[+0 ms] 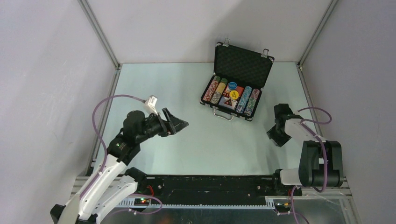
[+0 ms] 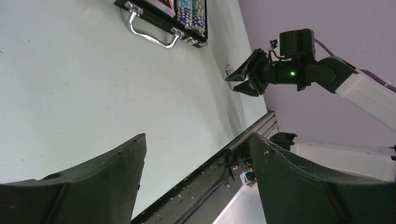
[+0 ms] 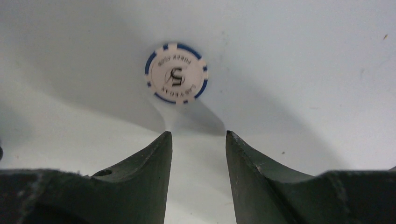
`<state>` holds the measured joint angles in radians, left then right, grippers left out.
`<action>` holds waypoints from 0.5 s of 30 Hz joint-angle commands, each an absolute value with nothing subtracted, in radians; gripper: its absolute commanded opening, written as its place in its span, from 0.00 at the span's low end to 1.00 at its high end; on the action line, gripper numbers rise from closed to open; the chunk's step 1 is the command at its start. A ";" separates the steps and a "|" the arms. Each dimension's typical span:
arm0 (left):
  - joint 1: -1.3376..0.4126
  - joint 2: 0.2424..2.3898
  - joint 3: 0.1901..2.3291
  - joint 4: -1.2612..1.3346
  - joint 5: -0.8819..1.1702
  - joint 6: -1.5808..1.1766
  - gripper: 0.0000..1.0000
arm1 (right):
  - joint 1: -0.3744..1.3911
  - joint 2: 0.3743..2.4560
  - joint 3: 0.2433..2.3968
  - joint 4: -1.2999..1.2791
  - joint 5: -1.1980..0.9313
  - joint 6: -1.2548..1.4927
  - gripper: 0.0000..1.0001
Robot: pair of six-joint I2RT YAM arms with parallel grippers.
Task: Pack up texas hold em set
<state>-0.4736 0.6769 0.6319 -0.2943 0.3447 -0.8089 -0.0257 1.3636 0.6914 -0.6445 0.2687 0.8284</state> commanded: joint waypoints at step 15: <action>-0.346 0.661 0.710 -0.444 0.380 -0.577 0.88 | -0.059 1.244 0.779 -0.717 0.293 0.827 0.55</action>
<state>-0.3664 0.6750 0.6849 -0.4339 0.3515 -0.6327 0.0349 1.2621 0.6991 -0.7120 0.2657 0.8780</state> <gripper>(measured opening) 0.873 0.540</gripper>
